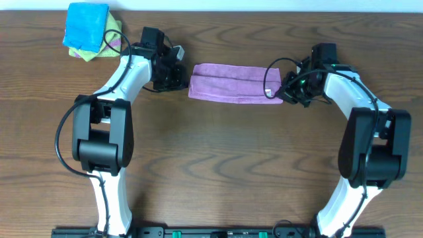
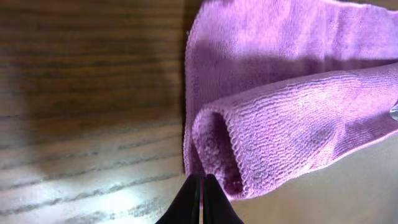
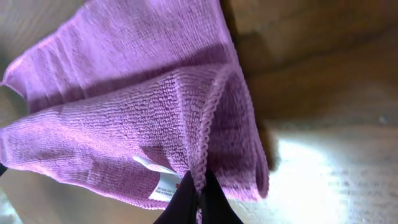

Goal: Fold the cloth

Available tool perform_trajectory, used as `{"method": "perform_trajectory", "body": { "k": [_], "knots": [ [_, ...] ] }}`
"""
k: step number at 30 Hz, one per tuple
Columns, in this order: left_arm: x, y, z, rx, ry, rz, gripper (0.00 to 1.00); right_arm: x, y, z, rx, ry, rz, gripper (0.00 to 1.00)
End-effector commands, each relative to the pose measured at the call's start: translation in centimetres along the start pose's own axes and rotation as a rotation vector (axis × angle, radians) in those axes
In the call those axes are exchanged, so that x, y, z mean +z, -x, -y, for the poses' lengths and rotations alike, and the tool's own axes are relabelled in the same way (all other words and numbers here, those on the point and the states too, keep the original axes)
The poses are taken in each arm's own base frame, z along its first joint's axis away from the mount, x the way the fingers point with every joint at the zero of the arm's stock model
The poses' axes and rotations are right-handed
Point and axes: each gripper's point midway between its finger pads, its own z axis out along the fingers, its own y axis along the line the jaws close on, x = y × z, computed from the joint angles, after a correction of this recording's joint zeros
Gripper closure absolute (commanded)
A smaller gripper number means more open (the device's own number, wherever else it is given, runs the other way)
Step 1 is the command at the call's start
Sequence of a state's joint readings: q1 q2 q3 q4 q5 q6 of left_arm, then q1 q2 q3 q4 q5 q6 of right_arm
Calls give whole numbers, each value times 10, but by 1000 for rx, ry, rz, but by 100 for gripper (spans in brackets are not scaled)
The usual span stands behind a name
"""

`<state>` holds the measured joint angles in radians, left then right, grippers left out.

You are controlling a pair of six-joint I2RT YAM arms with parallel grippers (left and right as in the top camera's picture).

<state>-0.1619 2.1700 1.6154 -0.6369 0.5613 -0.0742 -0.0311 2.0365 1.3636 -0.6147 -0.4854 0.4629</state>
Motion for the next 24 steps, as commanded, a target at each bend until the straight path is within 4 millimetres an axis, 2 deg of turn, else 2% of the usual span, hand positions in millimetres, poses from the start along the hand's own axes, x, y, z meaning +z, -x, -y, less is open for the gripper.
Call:
{"method": "perform_trajectory", "body": {
  "k": [1,4,10,18,24],
  "knots": [
    [2,8,-5,23,17,20,94,1,8,-10,-18,51,13,98],
    [2,12,-3,21,12,34,94,0,11,-17,-11,85,24,99],
    [4,10,6,23,-25,26,94,1,13,-18,-15,88,29,99],
    [8,1,17,20,-42,-9,94,0,16,-20,-16,95,42,98],
    [7,0,19,13,-70,-15,76,0,15,-20,-14,94,39,98]
  ]
}}
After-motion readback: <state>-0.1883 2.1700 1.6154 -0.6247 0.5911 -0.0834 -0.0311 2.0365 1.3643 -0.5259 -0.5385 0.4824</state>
